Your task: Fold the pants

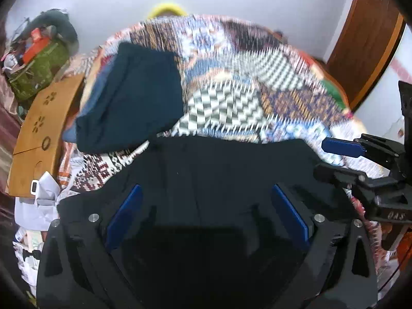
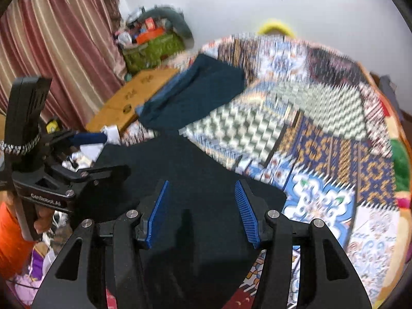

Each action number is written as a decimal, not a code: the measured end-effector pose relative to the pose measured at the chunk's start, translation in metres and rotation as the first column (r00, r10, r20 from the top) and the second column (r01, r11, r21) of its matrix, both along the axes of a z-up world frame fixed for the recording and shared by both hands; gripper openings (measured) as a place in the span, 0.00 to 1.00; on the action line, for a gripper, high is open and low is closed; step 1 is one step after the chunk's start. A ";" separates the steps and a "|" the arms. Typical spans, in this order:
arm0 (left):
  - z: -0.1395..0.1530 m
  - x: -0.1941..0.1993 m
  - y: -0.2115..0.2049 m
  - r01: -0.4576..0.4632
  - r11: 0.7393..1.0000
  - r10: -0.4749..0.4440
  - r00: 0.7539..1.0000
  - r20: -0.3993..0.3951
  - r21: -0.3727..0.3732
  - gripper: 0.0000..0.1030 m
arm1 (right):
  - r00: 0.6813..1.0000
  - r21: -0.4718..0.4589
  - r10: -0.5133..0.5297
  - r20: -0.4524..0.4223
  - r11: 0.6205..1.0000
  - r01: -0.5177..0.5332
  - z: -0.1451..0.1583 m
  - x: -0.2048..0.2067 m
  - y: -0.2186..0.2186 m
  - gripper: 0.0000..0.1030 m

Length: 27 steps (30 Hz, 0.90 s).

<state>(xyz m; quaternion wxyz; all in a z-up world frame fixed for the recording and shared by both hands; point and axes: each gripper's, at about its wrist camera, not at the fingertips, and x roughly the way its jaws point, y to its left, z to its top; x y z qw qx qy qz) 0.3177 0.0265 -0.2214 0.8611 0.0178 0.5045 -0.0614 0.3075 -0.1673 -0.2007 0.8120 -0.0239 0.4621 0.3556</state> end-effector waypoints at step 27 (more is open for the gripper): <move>-0.021 -0.081 0.029 -0.099 0.995 0.099 0.995 0.016 0.020 0.98 | 0.995 -0.016 -0.081 -0.066 0.997 0.080 -0.023 -0.083 -0.057 0.50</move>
